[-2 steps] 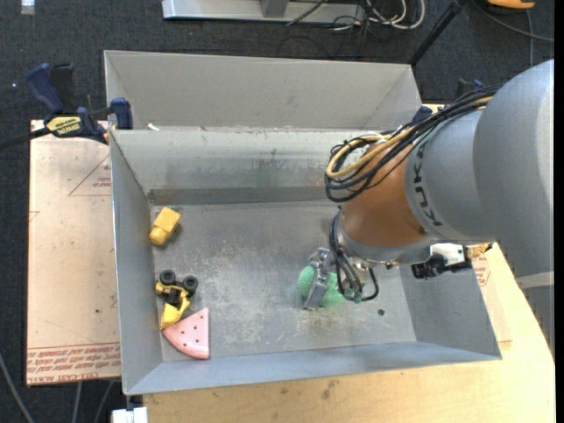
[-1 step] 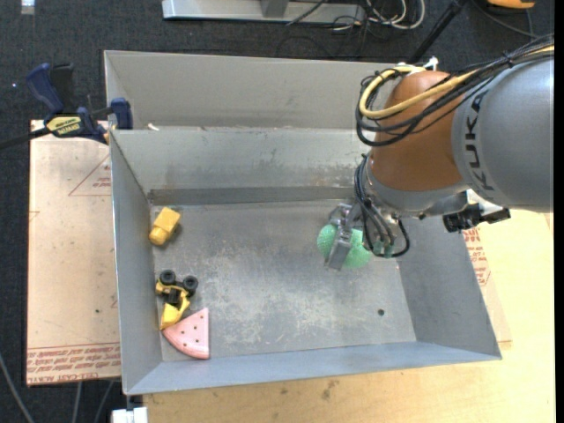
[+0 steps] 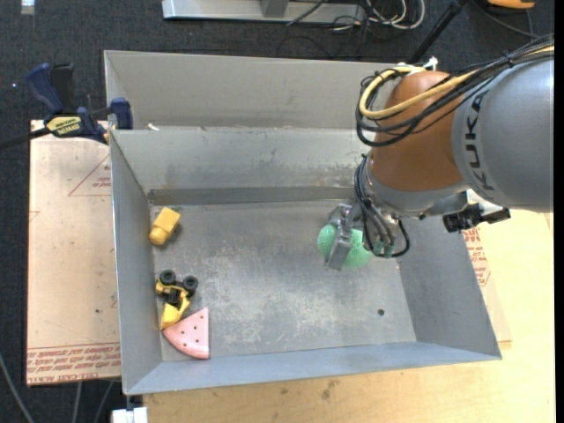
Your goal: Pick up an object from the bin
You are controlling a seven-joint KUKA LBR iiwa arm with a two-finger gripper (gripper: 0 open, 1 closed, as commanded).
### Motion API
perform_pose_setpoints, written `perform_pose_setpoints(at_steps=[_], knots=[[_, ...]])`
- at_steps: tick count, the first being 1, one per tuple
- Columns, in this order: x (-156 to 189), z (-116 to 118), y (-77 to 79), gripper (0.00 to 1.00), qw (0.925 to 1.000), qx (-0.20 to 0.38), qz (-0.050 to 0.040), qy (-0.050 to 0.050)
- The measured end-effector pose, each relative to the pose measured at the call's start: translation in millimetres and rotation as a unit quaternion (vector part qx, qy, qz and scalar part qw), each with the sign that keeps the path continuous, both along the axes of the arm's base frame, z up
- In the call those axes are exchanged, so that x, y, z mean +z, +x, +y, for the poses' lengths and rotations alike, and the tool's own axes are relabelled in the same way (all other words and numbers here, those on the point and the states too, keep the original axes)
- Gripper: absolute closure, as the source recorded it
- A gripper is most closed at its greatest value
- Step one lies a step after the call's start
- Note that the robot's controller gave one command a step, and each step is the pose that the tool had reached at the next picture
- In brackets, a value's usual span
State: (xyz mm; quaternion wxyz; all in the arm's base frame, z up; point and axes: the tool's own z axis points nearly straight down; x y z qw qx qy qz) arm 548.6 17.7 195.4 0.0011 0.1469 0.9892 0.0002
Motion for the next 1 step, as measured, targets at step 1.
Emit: perform_pose_setpoints(at_steps=[1], knots=[[43.9, -1.6, 0.9, 1.0, 1.0, -0.006, 0.0034, 0.0]])
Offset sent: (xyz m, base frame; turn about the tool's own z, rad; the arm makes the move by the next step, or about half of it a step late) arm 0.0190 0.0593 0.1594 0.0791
